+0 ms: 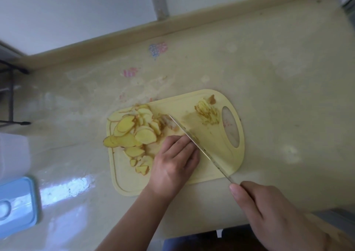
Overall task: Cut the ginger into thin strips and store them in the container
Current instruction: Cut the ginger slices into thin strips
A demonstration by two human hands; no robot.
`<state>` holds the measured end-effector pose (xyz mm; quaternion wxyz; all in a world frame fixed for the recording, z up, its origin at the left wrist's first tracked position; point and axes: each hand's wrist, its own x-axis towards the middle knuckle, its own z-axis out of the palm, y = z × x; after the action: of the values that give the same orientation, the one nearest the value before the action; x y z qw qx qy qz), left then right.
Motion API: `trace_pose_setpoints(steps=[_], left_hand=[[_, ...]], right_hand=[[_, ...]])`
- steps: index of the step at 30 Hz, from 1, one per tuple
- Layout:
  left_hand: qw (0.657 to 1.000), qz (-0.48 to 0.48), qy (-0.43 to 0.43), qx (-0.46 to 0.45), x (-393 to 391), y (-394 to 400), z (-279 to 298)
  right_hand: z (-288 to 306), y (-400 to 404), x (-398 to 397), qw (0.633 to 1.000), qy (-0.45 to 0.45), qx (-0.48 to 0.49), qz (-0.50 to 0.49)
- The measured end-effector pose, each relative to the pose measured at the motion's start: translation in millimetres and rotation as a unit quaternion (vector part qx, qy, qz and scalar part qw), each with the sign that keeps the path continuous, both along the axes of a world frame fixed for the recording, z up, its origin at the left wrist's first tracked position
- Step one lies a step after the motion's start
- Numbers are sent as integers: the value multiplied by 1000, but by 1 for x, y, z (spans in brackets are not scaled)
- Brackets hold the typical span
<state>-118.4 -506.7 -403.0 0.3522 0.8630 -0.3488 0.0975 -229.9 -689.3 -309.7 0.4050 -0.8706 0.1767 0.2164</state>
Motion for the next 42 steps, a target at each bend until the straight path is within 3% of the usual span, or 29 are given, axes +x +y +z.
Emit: trace_pose_setpoints(steps=[8, 12, 15, 26, 32, 42], left_hand=[[1000, 13, 1, -1, 0, 1, -2], [1000, 15, -3, -3, 1, 0, -2], [1000, 11, -8, -2, 1, 1, -1], [1000, 23, 9, 2, 0, 0, -2], [1000, 23, 17, 7, 2, 1, -3], [1000, 7, 16, -4, 2, 2, 0]], right_hand=[[0, 2, 4, 999, 9, 35, -13], [10, 3, -10, 997, -58, -58, -8], [6, 3, -10, 999, 22, 0, -25], [0, 9, 9, 999, 13, 50, -16], [8, 6, -9, 999, 19, 26, -44], [-7, 5, 11, 999, 13, 38, -10]])
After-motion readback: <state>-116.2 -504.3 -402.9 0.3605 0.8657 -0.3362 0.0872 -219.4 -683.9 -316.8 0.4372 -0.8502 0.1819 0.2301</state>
